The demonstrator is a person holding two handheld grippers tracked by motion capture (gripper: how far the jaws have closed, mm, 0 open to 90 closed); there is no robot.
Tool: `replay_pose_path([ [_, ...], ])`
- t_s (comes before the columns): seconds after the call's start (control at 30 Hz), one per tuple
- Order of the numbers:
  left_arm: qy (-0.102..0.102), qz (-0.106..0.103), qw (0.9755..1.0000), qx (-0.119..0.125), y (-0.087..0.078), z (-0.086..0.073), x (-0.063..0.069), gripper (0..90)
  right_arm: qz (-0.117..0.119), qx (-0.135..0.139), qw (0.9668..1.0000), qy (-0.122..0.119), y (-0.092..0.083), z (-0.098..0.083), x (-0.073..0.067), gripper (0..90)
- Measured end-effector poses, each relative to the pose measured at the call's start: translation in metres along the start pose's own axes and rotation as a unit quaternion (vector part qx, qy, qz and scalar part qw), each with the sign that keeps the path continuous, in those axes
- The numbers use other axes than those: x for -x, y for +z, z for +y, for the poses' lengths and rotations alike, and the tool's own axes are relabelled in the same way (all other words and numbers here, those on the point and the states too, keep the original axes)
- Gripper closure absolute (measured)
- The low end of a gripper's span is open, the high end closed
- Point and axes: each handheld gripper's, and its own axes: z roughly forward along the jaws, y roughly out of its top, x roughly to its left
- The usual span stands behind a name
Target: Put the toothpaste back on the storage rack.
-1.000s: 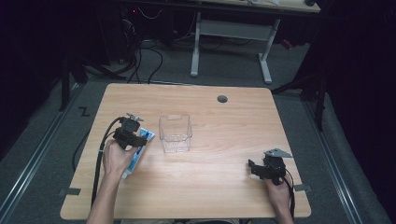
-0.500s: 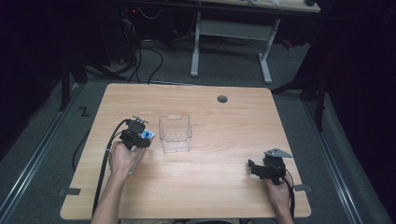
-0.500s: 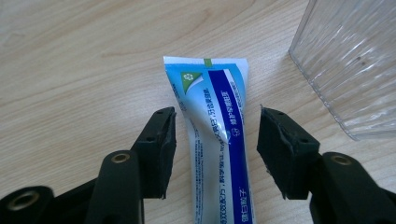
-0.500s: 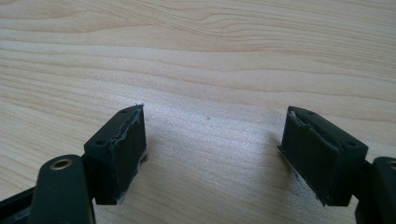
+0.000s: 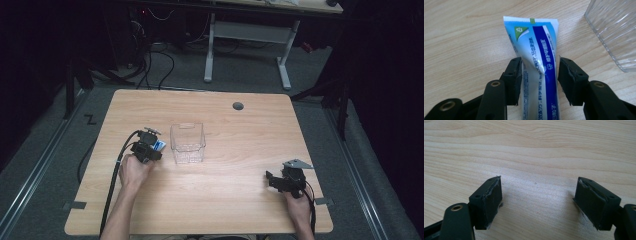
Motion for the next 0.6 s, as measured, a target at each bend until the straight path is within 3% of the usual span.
replay_pose_path([
  [0.13,-0.012,-0.008,0.9999,-0.002,0.0027,-0.0054,-0.004,54.5,0.0,0.0,1.0,0.0,0.0,0.0,0.0,21.8],
  [0.6,-0.019,-0.008,0.9997,-0.011,0.0067,-0.0049,-0.0051,56.2,0.0,0.0,1.0,0.0,0.0,0.0,0.0,21.8],
])
